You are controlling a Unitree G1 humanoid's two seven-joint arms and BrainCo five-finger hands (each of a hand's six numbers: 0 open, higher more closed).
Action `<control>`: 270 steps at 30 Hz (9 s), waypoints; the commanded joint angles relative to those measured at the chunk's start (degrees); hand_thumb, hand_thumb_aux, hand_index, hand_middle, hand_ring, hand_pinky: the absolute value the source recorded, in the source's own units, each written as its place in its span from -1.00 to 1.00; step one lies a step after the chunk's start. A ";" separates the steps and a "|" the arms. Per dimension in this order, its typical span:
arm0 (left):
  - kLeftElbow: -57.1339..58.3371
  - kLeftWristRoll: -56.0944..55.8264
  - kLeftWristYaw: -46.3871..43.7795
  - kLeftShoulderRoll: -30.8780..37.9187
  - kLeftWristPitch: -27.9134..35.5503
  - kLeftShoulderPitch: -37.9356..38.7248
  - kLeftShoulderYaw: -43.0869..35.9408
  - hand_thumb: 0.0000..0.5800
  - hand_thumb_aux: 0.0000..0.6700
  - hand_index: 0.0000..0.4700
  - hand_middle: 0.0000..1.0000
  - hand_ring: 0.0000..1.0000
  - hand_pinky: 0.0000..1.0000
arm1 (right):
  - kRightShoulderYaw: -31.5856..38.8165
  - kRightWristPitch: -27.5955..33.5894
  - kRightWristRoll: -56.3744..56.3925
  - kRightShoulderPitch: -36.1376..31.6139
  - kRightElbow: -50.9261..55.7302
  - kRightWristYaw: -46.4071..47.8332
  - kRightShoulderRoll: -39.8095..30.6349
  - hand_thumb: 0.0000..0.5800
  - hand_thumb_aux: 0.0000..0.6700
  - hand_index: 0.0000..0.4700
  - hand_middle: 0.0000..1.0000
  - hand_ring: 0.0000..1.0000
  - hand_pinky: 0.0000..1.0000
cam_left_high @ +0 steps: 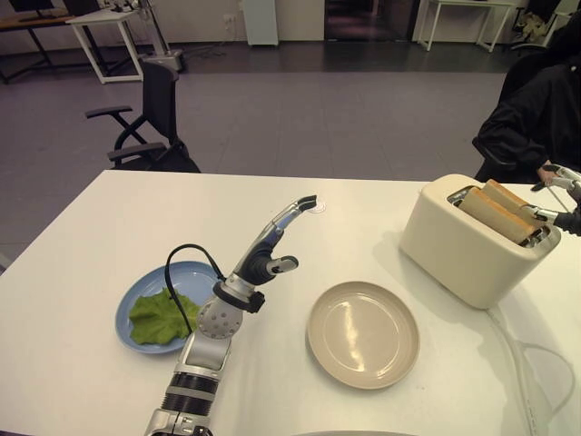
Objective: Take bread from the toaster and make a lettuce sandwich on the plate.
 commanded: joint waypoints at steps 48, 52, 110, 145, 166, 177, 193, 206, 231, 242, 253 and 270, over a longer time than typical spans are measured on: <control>0.34 -0.41 0.20 1.53 0.04 0.42 0.87 -1.00 -1.00 -1.00 -1.00 -1.00 -1.00 | 2.61 4.24 10.98 1.91 -3.87 6.68 -0.66 1.00 1.00 1.00 -1.00 -1.00 -1.00; 0.09 -0.55 0.19 1.82 0.15 0.22 1.37 -1.00 -1.00 -1.00 -1.00 -1.00 -1.00 | -2.60 6.91 19.43 0.01 -6.58 9.29 -0.51 1.00 1.00 1.00 -1.00 -1.00 -1.00; 10.42 32.22 26.05 41.04 5.36 21.78 14.15 1.00 1.00 1.00 -1.00 -1.00 -1.00 | 25.89 24.83 18.16 -3.94 -37.11 41.76 19.11 -1.00 -1.00 -1.00 -1.00 -1.00 -1.00; -9.65 46.87 9.65 9.97 12.67 2.80 -24.21 -1.00 -1.00 -1.00 -1.00 -1.00 -1.00 | 19.65 18.71 18.24 -0.52 -34.59 37.25 18.23 -1.00 -1.00 -1.00 -1.00 -1.00 -1.00; -11.55 9.72 7.46 6.71 10.01 4.00 -6.53 -1.00 -1.00 -1.00 -1.00 -1.00 -1.00 | -1.20 18.07 0.03 14.80 -32.26 10.69 4.28 0.48 -0.02 -0.02 -1.00 -1.00 -1.00; -11.66 8.31 5.49 5.80 9.05 3.94 -5.38 -1.00 -1.00 -1.00 -1.00 -1.00 -1.00 | -2.48 19.88 8.33 11.05 -31.56 12.30 5.09 1.00 1.00 1.00 -1.00 -1.00 -1.00; -20.52 17.99 9.78 10.07 -7.99 7.39 1.90 -1.00 -1.00 -1.00 -1.00 -1.00 -1.00 | 2.18 37.02 51.79 -0.81 -42.81 51.03 5.03 1.00 1.00 1.00 -1.00 -1.00 -1.00; -33.87 46.73 14.09 7.02 -13.90 11.84 -0.81 -1.00 -1.00 -1.00 -1.00 -1.00 -1.00 | 29.61 38.39 34.60 -6.29 -38.29 65.91 12.34 1.00 1.00 1.00 -1.00 -1.00 -1.00; -26.62 59.36 26.10 20.51 -1.40 13.06 -10.37 -1.00 -1.00 -1.00 -1.00 -1.00 -1.00 | 26.01 25.33 18.27 -10.07 -28.34 47.13 19.52 -1.00 -1.00 -1.00 -1.00 -1.00 -1.00; -20.79 7.35 -1.21 42.43 -4.95 24.52 -2.95 1.00 1.00 1.00 1.00 1.00 1.00 | 7.25 7.55 31.07 29.55 -53.33 62.75 -6.75 1.00 1.00 1.00 1.00 1.00 1.00; -6.29 29.96 -13.80 24.92 -0.99 10.72 -24.52 1.00 1.00 1.00 1.00 1.00 1.00 | 29.35 8.49 7.32 23.01 -41.38 56.41 5.04 1.00 1.00 1.00 1.00 1.00 1.00; 6.65 35.66 19.09 16.58 0.87 -6.38 -18.45 1.00 1.00 1.00 1.00 1.00 1.00 | 24.86 7.00 3.10 3.95 -21.88 15.95 25.33 0.43 -0.07 -0.07 -0.40 -0.40 -0.40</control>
